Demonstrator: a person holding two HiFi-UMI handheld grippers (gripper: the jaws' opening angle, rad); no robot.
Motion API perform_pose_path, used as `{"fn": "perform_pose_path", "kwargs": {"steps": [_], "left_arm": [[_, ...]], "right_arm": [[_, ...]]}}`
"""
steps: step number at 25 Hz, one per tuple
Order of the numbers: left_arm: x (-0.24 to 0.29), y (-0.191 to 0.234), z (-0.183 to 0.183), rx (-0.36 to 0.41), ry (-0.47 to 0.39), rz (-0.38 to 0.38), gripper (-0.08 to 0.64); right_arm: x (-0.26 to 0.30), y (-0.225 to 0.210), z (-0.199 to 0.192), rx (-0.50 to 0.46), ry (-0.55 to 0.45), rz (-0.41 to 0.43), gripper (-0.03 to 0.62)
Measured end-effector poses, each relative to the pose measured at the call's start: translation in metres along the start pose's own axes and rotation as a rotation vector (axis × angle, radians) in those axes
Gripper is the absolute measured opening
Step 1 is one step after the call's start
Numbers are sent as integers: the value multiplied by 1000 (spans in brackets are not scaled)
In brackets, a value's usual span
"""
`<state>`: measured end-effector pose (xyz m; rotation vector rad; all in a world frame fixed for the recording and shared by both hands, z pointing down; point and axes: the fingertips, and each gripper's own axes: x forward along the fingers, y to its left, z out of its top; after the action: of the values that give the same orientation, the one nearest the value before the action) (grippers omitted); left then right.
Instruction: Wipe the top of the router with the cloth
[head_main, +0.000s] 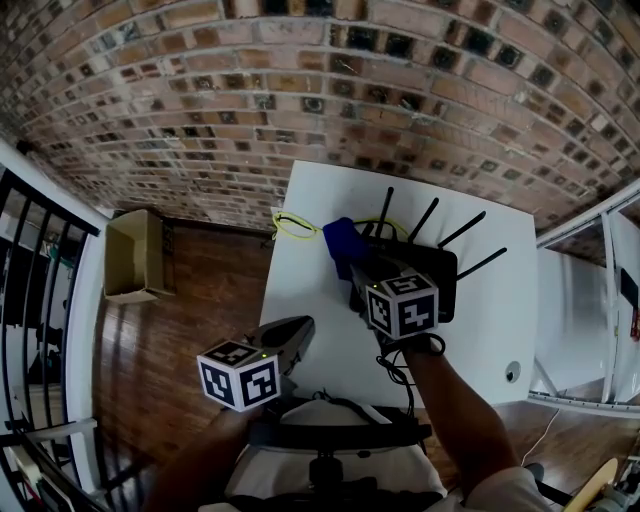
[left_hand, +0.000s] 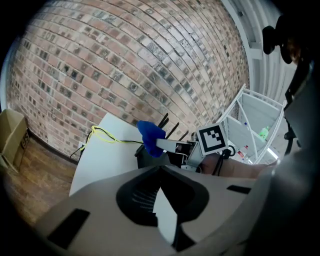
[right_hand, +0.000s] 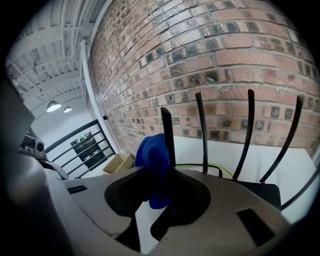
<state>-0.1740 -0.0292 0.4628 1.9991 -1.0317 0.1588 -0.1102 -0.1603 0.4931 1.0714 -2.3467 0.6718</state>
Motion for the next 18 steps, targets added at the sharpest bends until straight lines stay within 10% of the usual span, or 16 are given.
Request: {"fn": "perform_pose_path", "kwargs": {"steps": [18], "left_arm": [[-8,12,3,-6,5,1,31]], "right_arm": [[36,-4,-68,25,186,-38,120]]}}
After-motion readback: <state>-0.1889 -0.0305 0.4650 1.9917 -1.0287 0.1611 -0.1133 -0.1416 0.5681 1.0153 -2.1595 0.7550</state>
